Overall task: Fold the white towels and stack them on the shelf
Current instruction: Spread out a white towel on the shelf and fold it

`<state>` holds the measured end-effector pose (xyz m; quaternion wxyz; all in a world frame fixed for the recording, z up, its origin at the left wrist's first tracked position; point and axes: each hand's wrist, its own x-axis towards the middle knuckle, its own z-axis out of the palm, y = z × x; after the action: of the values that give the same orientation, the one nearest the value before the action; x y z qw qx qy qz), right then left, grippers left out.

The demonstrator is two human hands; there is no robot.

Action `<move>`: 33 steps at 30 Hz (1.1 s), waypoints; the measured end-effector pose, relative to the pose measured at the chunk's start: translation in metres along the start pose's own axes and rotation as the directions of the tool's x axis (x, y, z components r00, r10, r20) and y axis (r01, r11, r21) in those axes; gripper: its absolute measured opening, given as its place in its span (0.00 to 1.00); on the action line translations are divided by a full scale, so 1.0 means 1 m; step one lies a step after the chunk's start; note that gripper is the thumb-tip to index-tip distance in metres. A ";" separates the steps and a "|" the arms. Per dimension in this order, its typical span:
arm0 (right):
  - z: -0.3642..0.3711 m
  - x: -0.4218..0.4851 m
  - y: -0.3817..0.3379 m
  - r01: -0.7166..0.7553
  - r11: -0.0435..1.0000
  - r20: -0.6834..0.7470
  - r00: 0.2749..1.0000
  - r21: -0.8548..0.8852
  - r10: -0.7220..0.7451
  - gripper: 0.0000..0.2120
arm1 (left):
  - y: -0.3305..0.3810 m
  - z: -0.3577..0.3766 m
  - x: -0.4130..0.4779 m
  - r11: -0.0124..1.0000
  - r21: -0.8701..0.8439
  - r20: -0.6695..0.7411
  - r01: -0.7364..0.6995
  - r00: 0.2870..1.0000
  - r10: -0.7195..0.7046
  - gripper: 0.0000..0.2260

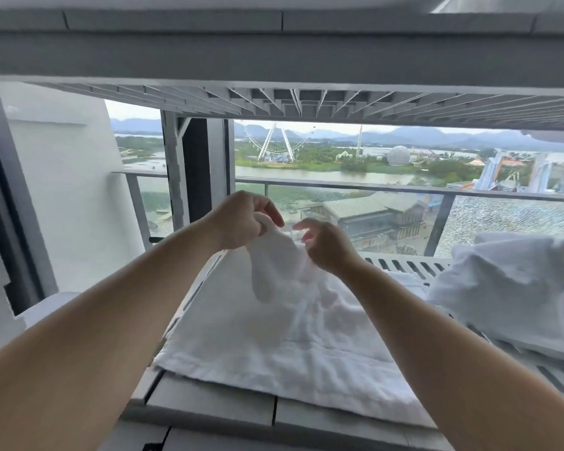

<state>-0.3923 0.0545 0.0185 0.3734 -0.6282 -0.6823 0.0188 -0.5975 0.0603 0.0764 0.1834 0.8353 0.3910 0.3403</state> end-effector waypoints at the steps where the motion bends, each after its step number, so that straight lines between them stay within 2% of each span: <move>1: -0.002 0.005 -0.007 0.036 0.999 0.035 0.999 0.010 -0.036 0.24 | 0.000 -0.002 -0.004 1.000 -0.010 -0.009 -0.011 1.000 0.011 0.15; 3: -0.003 0.014 -0.023 0.080 0.996 0.135 0.987 0.044 -0.085 0.24 | -0.001 -0.005 -0.010 0.999 -0.046 -0.043 -0.005 0.999 0.003 0.17; 5: -0.003 0.019 -0.036 0.032 0.995 0.304 0.951 0.096 -0.060 0.25 | -0.003 -0.007 -0.015 0.999 -0.053 -0.073 0.009 0.997 -0.013 0.19; 7: -0.005 0.018 -0.043 -0.041 0.992 0.486 0.874 0.116 -0.020 0.27 | -0.003 -0.009 -0.019 0.999 -0.032 -0.101 0.005 0.995 -0.008 0.21; 9: -0.007 0.015 -0.046 -0.100 0.980 0.630 0.776 0.171 -0.031 0.22 | -0.002 -0.011 -0.022 1.000 -0.014 -0.129 -0.004 0.992 0.002 0.22; 12: -0.010 0.014 -0.046 -0.245 0.913 0.754 0.650 0.326 -0.095 0.19 | 0.000 -0.014 -0.025 0.999 -0.031 -0.142 -0.017 0.990 0.013 0.22; 14: -0.013 0.016 -0.045 -0.295 0.884 0.773 0.624 0.363 -0.110 0.17 | 0.004 -0.016 -0.024 0.997 -0.066 -0.147 -0.033 0.989 0.023 0.22; 16: -0.015 0.021 -0.041 -0.311 0.862 0.734 0.672 0.400 -0.098 0.14 | 0.006 -0.019 -0.022 0.991 -0.121 -0.180 -0.051 0.983 0.028 0.23; 17: -0.017 0.023 -0.039 -0.300 0.850 0.675 0.732 0.433 -0.086 0.12 | 0.006 -0.023 -0.021 0.986 -0.159 -0.201 -0.059 0.979 0.026 0.23; 19: -0.024 0.027 -0.039 -0.229 0.834 0.491 0.869 0.502 -0.057 0.09 | 0.001 -0.031 -0.018 0.962 -0.268 -0.209 -0.048 0.978 -0.009 0.23; 21: -0.032 0.028 -0.045 -0.150 0.850 0.314 0.949 0.506 -0.020 0.06 | -0.005 -0.037 -0.015 0.947 -0.322 -0.185 -0.016 0.982 -0.047 0.24; 22: -0.036 0.030 -0.050 -0.121 0.864 0.266 0.964 0.488 -0.015 0.05 | -0.007 -0.039 -0.013 0.950 -0.312 -0.177 -0.002 0.983 -0.056 0.24; 24: -0.039 0.034 -0.059 -0.102 0.885 0.260 0.965 0.454 -0.022 0.09 | -0.010 -0.043 -0.006 0.955 -0.296 -0.183 0.012 0.981 -0.069 0.26; 27: -0.039 0.037 -0.065 -0.191 0.888 0.428 0.904 0.419 -0.008 0.14 | -0.017 -0.053 0.004 0.918 -0.395 -0.210 0.021 0.971 -0.113 0.27; 29: -0.036 0.039 -0.064 -0.155 0.946 0.489 0.872 0.284 -0.005 0.14 | -0.022 -0.060 0.008 0.927 -0.376 -0.228 0.007 0.968 -0.100 0.28; 31: -0.038 0.044 -0.065 0.007 0.996 0.398 0.917 0.086 -0.041 0.11 | -0.023 -0.065 0.014 0.972 -0.233 -0.264 -0.020 0.964 -0.044 0.27; 33: -0.045 0.051 -0.067 0.154 0.980 0.230 0.965 -0.127 -0.122 0.11 | -0.023 -0.072 0.022 0.993 -0.112 -0.318 -0.041 0.948 0.004 0.27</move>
<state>-0.4214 0.0647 0.1085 0.2493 -0.5982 -0.7615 0.0135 -0.6505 0.0953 0.1228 0.1629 0.7619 0.3853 0.4945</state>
